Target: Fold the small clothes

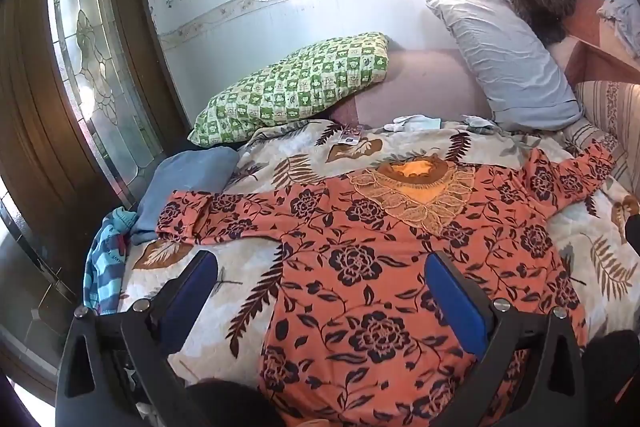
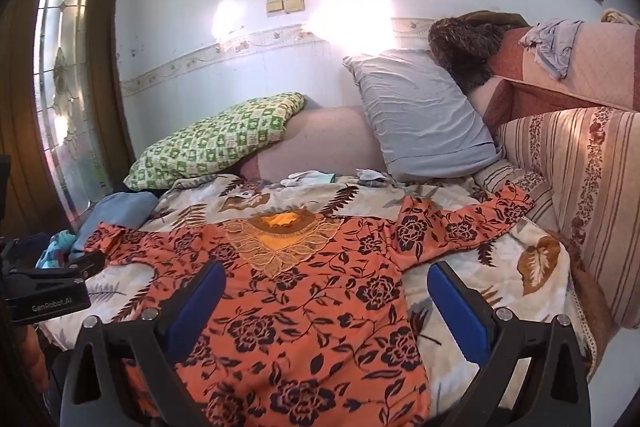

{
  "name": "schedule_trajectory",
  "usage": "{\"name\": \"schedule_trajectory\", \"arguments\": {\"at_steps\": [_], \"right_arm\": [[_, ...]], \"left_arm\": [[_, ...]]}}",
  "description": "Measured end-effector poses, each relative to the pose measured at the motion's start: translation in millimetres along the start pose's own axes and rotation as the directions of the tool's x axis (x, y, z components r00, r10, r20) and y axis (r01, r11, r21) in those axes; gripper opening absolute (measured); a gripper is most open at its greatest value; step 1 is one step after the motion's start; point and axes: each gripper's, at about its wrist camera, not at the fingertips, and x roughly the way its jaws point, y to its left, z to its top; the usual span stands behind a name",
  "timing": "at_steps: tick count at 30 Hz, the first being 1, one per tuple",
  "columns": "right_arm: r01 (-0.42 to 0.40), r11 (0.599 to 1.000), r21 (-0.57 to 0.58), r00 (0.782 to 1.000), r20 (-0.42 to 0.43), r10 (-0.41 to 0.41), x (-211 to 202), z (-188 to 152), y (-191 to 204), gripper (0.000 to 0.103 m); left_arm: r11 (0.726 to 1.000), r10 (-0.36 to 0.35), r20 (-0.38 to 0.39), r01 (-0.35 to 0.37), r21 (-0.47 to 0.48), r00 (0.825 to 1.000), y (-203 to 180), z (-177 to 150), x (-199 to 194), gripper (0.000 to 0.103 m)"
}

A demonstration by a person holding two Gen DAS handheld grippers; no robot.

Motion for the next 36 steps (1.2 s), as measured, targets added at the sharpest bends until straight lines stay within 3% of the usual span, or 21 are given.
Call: {"name": "schedule_trajectory", "arguments": {"at_steps": [8,12,23,36], "right_arm": [[0.043,0.996,0.077,0.999,-0.022,-0.042,63,17,-27,0.102],[0.045,0.991,0.124,0.999,-0.018,-0.043,72,29,-34,0.102],[-0.013,0.999,0.035,1.000,0.011,0.013,26,16,10,0.102],[-0.070,0.995,-0.069,0.997,-0.038,0.068,-53,-28,45,0.102]], "left_arm": [[1.000,-0.014,-0.011,0.014,-0.002,1.000,-21,28,54,0.103],[0.999,-0.030,-0.015,0.030,-0.029,0.999,-24,38,60,0.103],[0.998,-0.020,-0.008,0.020,-0.052,1.000,-7,18,20,0.103],[0.999,-0.005,-0.031,0.004,-0.050,0.999,21,-44,-49,0.103]]}}
